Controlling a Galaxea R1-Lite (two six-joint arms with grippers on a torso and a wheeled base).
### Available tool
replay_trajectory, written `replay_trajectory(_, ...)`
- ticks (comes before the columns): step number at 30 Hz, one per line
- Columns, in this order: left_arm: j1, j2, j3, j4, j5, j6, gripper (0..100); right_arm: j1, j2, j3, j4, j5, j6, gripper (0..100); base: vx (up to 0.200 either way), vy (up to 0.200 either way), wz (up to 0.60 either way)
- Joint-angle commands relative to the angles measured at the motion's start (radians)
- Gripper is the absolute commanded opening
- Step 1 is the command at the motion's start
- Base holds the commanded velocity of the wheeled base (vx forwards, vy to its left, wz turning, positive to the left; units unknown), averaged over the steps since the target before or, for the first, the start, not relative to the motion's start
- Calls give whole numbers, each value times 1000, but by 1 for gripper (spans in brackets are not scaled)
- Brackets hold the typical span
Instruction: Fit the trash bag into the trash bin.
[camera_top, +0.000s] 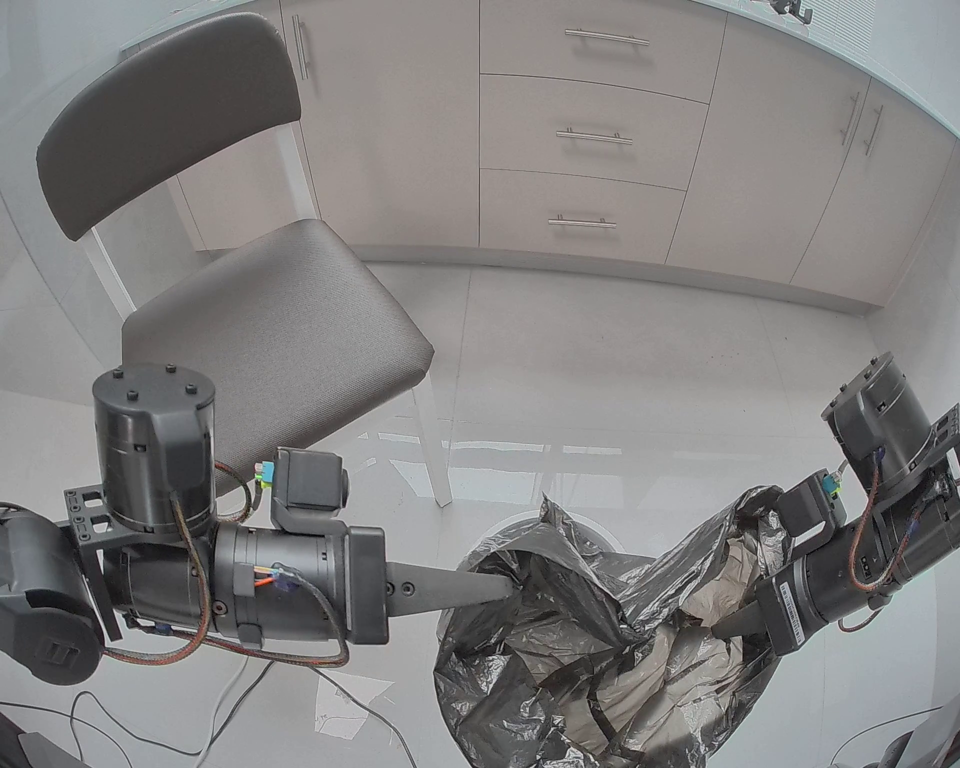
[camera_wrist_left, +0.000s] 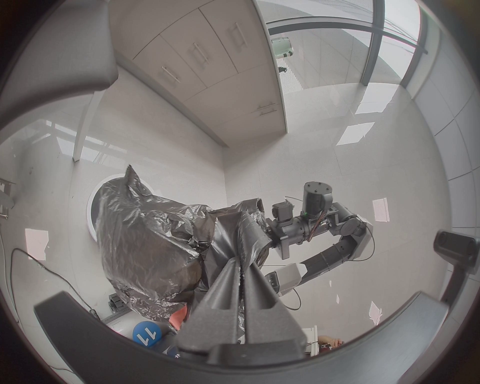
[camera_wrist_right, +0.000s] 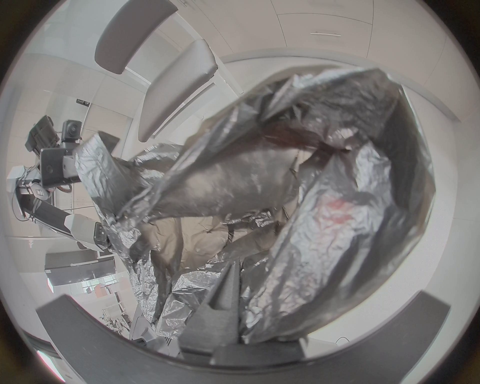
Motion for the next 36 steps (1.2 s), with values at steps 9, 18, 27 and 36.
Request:
replay_trajectory(9, -14, 129, -3, -107, 6, -9, 0, -37, 131, -3, -39, 47, -41, 0, 0, 0, 0)
replay_trajectory(18, -10, 186, -6, -109, 4, -6, 0, -31, 215, -6, -129, 67, -41, 0, 0, 0, 0)
replay_trajectory(27, -4, 203, -1, -132, 9, -10, 0, -28, 289, -14, -163, 105, -42, 0, 0, 0, 0)
replay_trajectory(36, 45, 240, -3, -136, 19, -1, 0, -34, 390, -14, -324, 100, -41, 0, 0, 0, 0)
